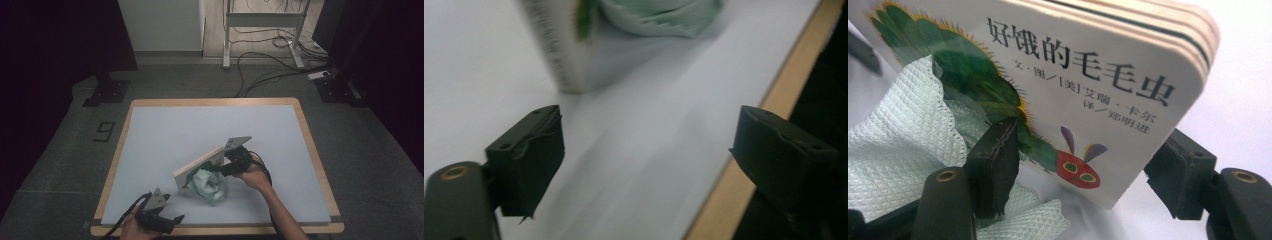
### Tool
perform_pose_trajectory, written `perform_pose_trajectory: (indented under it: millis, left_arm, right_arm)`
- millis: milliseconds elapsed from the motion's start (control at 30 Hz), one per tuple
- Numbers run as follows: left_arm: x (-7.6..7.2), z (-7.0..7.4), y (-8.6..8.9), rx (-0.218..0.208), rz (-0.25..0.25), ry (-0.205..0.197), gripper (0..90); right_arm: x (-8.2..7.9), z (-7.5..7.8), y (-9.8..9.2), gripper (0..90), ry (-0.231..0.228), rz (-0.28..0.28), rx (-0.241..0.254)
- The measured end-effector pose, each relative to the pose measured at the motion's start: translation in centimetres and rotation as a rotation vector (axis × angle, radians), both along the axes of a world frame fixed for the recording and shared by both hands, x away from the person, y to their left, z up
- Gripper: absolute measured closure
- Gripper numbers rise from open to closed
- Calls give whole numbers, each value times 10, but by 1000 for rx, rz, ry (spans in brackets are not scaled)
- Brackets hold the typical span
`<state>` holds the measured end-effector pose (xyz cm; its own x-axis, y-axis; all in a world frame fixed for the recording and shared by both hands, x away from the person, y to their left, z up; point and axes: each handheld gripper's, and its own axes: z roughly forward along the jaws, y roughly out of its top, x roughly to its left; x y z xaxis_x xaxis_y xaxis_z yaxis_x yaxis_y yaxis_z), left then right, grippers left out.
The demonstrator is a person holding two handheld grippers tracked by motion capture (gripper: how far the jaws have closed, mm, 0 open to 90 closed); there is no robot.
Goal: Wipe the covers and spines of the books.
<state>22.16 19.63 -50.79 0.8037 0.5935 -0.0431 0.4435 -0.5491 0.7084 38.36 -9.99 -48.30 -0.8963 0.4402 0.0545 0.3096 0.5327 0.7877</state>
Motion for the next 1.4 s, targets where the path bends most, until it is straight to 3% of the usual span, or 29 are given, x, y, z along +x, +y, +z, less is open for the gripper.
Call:
perform_pose_trajectory:
  millis: [133, 367, 633, 700, 900, 1100, 1167, 1400]
  left_arm:
    - [-2, 6, -17, 6, -47, -28, 166]
    - [9, 17, -44, -22, -101, -34, 217]
    - [24, 28, -65, -37, -96, -83, 249]
    - [29, 26, -70, -43, -99, -84, 256]
    - [44, 12, -81, -37, -102, -28, 282]
    - [47, -2, -89, 7, -87, -29, 366]
    - [47, -6, -91, 35, -71, -42, 416]
    - [46, -9, -91, 47, -19, -60, 622]
  right_arm:
    - [0, 0, 0, 323, 4, 1, -4]
    - [0, 0, 1, 319, 4, -1, -1]
    - [-1, 0, 0, 318, 5, -2, 3]
    - [-1, -1, 0, 318, 5, 0, 3]
    - [-1, -1, 0, 316, 5, -1, 5]
    - [-1, -2, -1, 315, 6, 1, 12]
    - [-1, -2, -1, 316, 8, 0, 13]
    - [-2, -2, -2, 316, 11, -1, 16]
